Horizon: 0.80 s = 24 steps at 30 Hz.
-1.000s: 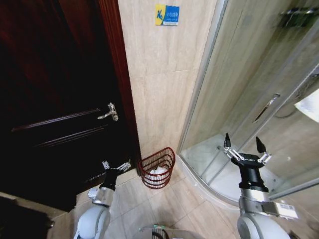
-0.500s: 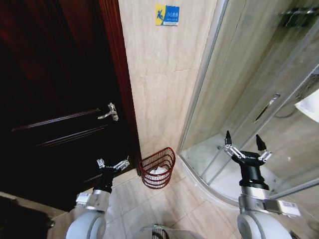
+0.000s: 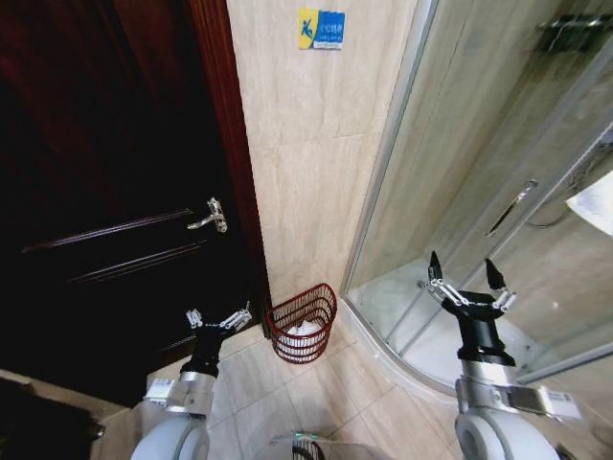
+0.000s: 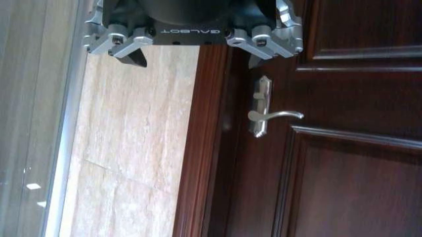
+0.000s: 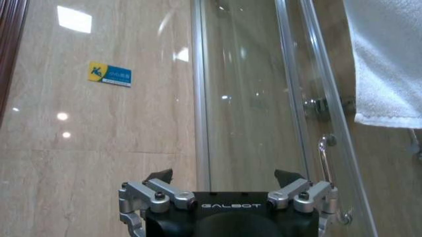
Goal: Discard the used towel into the hamper.
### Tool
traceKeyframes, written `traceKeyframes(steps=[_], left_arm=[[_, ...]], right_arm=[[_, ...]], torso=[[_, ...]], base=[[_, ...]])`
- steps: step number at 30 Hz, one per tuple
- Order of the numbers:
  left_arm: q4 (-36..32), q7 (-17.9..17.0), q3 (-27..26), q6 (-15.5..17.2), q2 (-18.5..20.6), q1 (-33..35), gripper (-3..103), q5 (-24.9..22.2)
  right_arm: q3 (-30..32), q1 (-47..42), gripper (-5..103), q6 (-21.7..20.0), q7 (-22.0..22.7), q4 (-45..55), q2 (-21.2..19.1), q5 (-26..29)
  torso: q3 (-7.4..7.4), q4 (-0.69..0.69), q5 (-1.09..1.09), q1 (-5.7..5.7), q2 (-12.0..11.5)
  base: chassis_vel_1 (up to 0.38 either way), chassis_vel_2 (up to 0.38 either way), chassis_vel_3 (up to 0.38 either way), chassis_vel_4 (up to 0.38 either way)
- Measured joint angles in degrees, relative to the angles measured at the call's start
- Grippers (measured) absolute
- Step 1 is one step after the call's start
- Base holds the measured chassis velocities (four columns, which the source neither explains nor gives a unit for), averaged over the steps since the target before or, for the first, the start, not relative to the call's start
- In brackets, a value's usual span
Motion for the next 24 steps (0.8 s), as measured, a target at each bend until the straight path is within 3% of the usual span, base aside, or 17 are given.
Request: traceKeyframes(steps=[7, 12, 24], left_arm=[[0.2, 0.1, 0.0, -0.1, 0.1, -0.1, 100, 0.0], [0.3, 0.2, 0.0, -0.1, 0.1, -0.1, 100, 0.0], [0.4, 0.2, 0.0, -0.1, 0.1, -0.2, 100, 0.0]], right_arm=[[0.9, 0.2, 100, 1.5, 0.9, 0.0, -0.1, 0.1], [3.0, 0.8, 100, 4.8, 1.9, 0.0, -0.4, 0.2], [15.4, -0.8, 100, 5.7, 0.2, 0.0, -5.3, 10.3]], torso=[[0.00, 0.00, 0.00, 0.00, 0.0], [0.00, 0.00, 0.00, 0.00, 0.0], [0.00, 0.00, 0.01, 0.00, 0.0]], base=[[0.000, 0.000, 0.000, 0.000], [0.000, 0.000, 0.000, 0.000], [0.000, 0.000, 0.000, 0.000]])
